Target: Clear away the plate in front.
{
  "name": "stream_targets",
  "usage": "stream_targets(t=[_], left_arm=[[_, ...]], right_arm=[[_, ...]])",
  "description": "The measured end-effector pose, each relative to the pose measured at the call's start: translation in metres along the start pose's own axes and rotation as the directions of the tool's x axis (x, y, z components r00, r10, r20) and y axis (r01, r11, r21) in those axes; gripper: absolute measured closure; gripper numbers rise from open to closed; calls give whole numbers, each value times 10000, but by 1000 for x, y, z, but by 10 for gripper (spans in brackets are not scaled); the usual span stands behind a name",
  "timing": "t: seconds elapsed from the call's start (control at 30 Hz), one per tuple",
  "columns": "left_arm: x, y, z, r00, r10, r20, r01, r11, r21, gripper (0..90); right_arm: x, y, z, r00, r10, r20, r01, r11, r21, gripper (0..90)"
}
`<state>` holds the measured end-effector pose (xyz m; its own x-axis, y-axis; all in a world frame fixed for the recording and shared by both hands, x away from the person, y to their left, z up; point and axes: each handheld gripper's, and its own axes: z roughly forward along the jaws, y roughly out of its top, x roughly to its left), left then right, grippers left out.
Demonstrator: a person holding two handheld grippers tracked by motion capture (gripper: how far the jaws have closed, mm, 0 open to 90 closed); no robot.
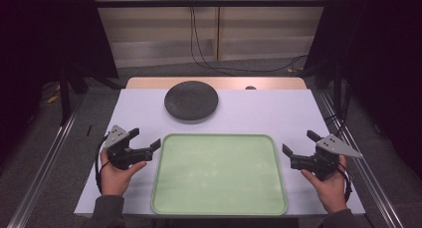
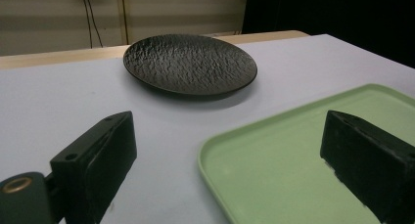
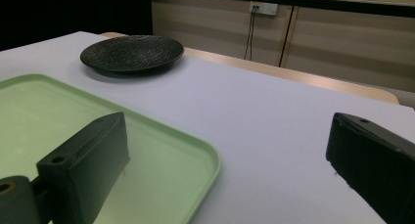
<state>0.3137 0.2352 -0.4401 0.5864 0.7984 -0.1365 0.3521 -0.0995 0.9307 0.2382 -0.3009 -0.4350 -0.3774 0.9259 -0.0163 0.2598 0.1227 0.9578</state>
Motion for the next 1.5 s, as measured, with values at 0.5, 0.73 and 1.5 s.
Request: stream_targets(t=[0.5,0.73,1.5], left_arm=[[4,0,8,9982,-594,-20,594,9982,101,71],[12,4,28,9955,-951,-32,952,9951,264,75],[51,22,88,9688,-2453,-355,2473,9660,755,95]], right_arm=[[2,1,-1,10000,-60,-2,60,9999,-142,17],[0,1,-3,9999,108,-56,-109,9997,-201,18],[0,0,-3,9994,267,-225,-272,9993,-259,27]])
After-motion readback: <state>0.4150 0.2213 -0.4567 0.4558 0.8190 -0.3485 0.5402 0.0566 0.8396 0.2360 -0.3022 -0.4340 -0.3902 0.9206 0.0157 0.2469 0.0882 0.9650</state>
